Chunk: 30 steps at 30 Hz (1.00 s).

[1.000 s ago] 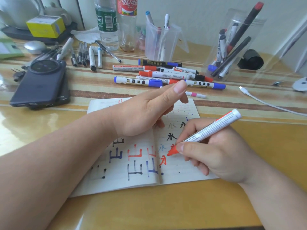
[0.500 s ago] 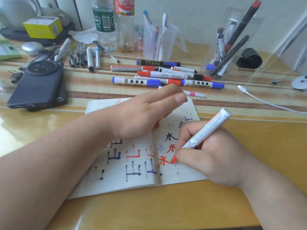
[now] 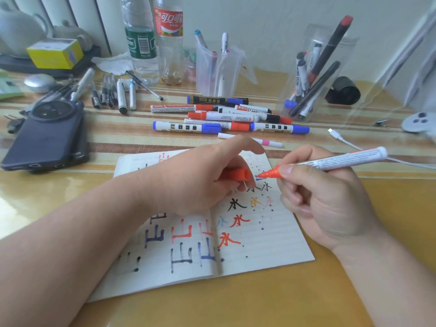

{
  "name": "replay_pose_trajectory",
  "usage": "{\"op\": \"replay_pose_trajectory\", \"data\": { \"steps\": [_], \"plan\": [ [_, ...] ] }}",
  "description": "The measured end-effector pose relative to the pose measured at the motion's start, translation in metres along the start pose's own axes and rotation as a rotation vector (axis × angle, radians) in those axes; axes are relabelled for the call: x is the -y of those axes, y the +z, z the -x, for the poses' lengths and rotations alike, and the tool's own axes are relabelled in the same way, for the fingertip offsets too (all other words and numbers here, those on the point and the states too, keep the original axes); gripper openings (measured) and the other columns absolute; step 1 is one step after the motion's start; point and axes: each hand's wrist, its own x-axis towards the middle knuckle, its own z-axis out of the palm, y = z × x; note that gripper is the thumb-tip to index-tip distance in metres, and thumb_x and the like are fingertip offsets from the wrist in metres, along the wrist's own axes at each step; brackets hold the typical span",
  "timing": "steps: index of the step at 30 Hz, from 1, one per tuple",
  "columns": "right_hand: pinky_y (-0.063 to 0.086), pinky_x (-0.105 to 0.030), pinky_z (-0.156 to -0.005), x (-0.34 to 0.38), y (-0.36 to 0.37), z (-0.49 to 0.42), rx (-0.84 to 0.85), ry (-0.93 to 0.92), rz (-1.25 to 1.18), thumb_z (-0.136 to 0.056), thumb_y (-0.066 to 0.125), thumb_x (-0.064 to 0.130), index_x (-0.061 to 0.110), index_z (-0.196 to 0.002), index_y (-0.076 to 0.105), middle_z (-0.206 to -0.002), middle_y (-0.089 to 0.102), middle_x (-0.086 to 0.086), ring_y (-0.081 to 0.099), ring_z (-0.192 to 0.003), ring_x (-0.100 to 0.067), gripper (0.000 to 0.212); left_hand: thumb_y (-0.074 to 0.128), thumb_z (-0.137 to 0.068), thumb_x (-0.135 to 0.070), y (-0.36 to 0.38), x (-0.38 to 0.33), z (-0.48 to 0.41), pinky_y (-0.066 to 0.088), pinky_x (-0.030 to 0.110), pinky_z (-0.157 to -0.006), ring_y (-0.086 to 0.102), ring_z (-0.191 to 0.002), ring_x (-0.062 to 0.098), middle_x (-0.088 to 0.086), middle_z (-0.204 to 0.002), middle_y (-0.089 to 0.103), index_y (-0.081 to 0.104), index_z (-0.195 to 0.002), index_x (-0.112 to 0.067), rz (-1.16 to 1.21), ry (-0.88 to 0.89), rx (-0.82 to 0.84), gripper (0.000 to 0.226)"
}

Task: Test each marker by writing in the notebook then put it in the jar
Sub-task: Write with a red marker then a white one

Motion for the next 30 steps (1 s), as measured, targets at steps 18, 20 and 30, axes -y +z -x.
{"op": "replay_pose_trajectory", "data": {
  "steps": [18,20,30],
  "plan": [
    [0.027,-0.023,-0.043,-0.0025,0.0036,-0.0001,0.005,-0.001,0.082,-0.073,0.084,0.012,0.011,-0.078,0.059,-0.057,0.053,-0.008,0.037,-0.048,-0.020,0.025,0.080,-0.084,-0.015,-0.0012,-0.0068,-0.0036,0.059,0.044,-0.083,0.075,-0.076,0.012,-0.006,-0.076,0.076,0.064,-0.091,-0.023,0.170,-0.098,-0.223,0.019],
    [0.018,-0.027,-0.045,-0.0024,0.0027,-0.0017,0.014,0.010,0.026,-0.073,0.078,0.012,0.003,-0.079,0.053,-0.053,0.044,-0.006,0.028,-0.049,-0.018,0.027,0.082,-0.081,-0.023,-0.0028,-0.0077,-0.0021,0.062,0.043,-0.077,0.075,-0.070,0.015,-0.001,-0.073,0.076,0.069,-0.089,-0.020,0.220,-0.098,-0.213,0.015],
    [0.029,-0.021,-0.036,-0.0040,-0.0001,-0.0034,0.025,0.058,-0.173,-0.085,0.054,0.018,0.008,-0.089,0.064,-0.068,0.060,-0.019,0.055,-0.057,-0.023,0.015,0.069,-0.088,-0.046,-0.0024,0.0009,-0.0012,0.050,0.025,-0.063,0.061,-0.067,0.008,-0.010,-0.075,0.067,0.071,-0.089,-0.033,-0.034,-0.007,-0.264,0.013]
  ]
}}
